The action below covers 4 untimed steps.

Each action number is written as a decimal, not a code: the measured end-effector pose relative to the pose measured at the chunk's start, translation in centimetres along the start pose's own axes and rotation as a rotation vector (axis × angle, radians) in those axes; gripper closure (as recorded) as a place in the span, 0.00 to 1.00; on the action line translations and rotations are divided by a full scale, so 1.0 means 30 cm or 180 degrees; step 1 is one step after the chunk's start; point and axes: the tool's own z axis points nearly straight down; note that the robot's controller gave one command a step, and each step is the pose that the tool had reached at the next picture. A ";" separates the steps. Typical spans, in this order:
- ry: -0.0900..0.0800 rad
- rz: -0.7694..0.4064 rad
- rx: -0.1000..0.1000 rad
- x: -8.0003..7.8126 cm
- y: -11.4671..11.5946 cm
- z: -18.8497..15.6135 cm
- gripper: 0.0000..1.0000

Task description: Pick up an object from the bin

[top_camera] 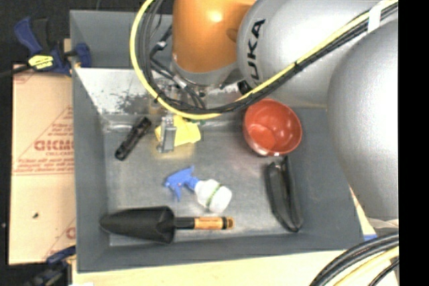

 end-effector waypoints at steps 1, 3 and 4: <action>0.0000 0.0000 0.0000 0.000 0.000 0.000 0.00; -0.0031 -0.0597 -0.0016 -0.065 0.162 0.012 0.00; 0.0007 -0.0364 0.0012 0.249 -0.123 0.140 0.00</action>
Offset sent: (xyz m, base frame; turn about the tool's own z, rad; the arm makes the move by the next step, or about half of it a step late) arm 0.0173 -0.0867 -0.0361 0.0115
